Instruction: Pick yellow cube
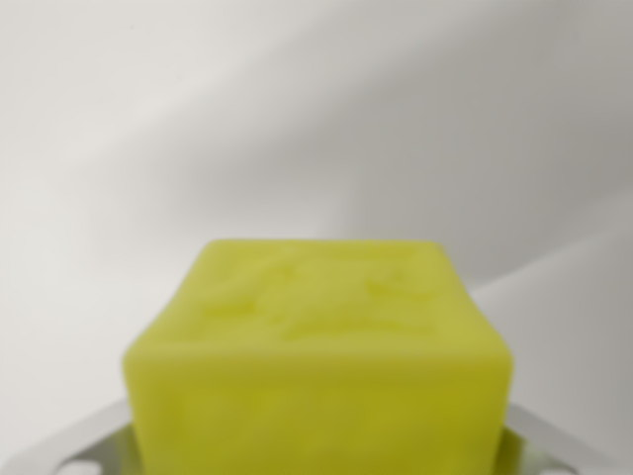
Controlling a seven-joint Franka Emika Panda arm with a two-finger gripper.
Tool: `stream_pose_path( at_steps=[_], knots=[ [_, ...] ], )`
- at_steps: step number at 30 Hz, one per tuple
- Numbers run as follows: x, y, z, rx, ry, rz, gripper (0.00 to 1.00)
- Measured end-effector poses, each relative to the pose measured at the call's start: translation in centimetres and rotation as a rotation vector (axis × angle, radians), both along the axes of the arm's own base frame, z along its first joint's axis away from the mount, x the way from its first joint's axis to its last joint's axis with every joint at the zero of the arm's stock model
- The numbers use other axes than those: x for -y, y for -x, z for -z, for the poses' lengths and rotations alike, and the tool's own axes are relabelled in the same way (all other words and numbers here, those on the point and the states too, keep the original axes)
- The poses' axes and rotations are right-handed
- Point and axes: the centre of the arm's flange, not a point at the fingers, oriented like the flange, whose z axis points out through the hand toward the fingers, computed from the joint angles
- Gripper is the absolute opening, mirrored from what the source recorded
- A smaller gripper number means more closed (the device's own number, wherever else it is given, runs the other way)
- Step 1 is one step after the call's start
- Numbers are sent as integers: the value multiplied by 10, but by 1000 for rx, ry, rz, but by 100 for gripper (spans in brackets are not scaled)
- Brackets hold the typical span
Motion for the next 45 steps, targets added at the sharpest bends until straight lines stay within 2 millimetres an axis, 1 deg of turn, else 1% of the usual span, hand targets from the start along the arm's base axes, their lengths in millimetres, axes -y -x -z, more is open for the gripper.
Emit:
stream_pose_path(
  at_steps=[45],
  knots=[
    [0, 0, -75, -1, 0, 0, 0]
  ],
)
